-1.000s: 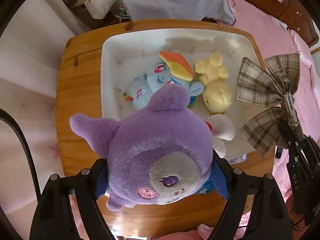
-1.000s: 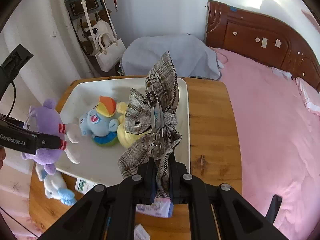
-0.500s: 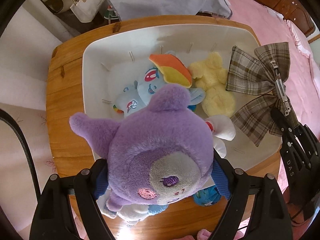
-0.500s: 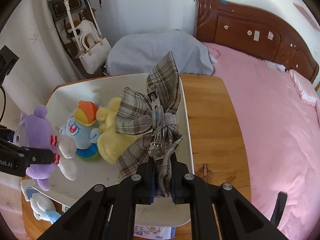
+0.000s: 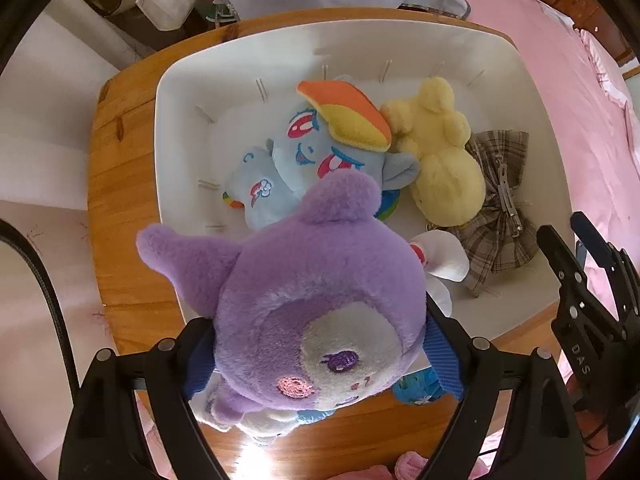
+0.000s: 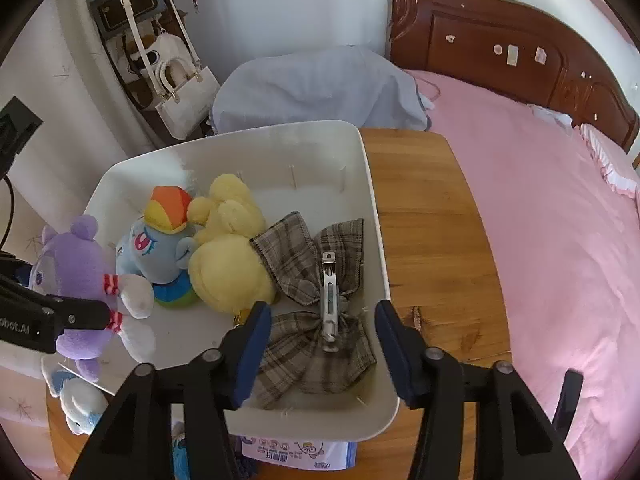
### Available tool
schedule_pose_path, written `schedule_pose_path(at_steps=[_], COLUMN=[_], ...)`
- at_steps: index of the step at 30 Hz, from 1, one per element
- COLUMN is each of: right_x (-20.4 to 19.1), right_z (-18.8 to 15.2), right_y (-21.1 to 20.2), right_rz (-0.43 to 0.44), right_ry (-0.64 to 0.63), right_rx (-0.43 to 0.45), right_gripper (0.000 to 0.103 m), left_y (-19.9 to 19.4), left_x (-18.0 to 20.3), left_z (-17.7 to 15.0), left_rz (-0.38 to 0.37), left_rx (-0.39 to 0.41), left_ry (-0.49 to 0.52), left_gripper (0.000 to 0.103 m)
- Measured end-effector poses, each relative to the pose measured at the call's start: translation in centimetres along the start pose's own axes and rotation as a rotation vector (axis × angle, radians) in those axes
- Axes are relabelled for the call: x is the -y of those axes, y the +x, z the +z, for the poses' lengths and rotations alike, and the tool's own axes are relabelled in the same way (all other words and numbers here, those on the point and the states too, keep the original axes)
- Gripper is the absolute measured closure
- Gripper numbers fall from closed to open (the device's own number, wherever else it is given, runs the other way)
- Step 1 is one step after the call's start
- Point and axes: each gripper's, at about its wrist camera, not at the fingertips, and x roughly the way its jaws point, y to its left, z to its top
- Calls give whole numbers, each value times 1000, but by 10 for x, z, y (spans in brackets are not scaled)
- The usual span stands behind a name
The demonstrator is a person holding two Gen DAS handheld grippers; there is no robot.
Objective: Organize objects
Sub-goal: 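Release the bow with the right tool while the left tool drops the purple plush in the tray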
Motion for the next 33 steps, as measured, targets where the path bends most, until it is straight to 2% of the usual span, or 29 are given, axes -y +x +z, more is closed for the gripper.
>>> schedule_pose_path(at_steps=[2,12,15,21,27,30,33], right_x=[-1,-8,-10,-12,-12,-11,-8], right_z=[-2,-14,-18,-26,-32,-35,-38], right_y=[-4,-24,-32,-51,-71,-79,-86], right_rz=[1,8,11,29,61,79,105], right_ry=[-10,-71,-94,-135,-188,-211,-234], right_rx=[5,11,12,15,14,9,3], right_gripper=[41,38,34,32,31,31,31], left_y=[-1,-21,-28,-56,-80,-91,-97], left_x=[-1,-5,-10,-8,-10,-13,-18], left_z=[-2,-13,-16,-35,-55,-68,-80], left_rz=[7,15,12,6,-1,29,46], left_rx=[3,77,108,236,327,383,397], left_ry=[-1,-18,-28,-10,-59,-102,-149], left_gripper=[14,14,14,14,14,14,14])
